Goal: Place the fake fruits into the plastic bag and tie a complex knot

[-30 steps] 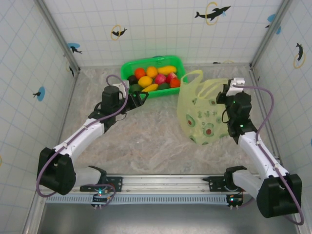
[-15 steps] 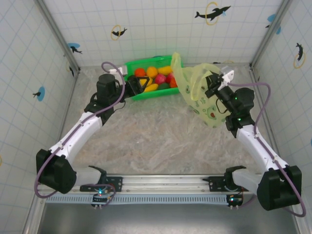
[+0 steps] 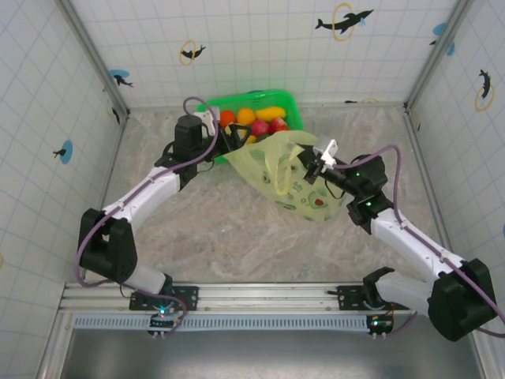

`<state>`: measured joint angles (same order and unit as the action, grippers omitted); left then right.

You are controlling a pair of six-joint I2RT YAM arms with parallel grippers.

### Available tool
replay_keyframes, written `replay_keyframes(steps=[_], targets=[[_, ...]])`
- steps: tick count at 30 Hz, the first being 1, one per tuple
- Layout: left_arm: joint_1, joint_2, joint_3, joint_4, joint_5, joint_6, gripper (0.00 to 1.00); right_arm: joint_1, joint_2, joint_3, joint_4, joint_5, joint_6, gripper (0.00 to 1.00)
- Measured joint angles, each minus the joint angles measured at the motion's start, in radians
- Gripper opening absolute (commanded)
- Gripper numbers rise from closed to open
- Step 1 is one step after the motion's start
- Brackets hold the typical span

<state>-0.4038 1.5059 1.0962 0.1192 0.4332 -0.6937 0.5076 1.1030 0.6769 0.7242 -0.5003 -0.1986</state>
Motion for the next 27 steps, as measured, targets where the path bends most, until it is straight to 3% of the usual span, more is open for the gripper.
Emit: replay_keyframes(steps=[5, 8, 9, 13, 17, 20, 27], targets=[[0.007, -0.031, -0.055, 0.009, -0.023, -0.017, 0.88, 0.045, -0.018, -0.035, -0.021, 0.015, -0.063, 0.03], [0.013, -0.032, -0.060, 0.010, -0.023, -0.025, 0.75, 0.049, -0.031, -0.037, -0.024, 0.026, -0.081, 0.03], [0.017, -0.032, -0.061, 0.012, -0.019, -0.033, 0.68, 0.050, -0.034, -0.037, -0.025, 0.029, -0.086, 0.02], [0.040, -0.030, -0.071, 0.048, 0.021, -0.071, 0.25, 0.050, -0.042, -0.037, -0.025, 0.035, -0.098, 0.02], [0.058, -0.031, -0.071, 0.097, 0.052, -0.092, 0.00, 0.038, -0.041, -0.037, -0.026, 0.035, -0.093, 0.02], [0.059, -0.053, -0.071, 0.124, 0.061, -0.092, 0.00, 0.005, -0.031, -0.037, -0.010, 0.051, -0.058, 0.03], [0.058, -0.222, -0.076, 0.211, 0.079, -0.029, 0.00, -0.078, 0.032, -0.042, 0.121, 0.242, 0.145, 0.09]])
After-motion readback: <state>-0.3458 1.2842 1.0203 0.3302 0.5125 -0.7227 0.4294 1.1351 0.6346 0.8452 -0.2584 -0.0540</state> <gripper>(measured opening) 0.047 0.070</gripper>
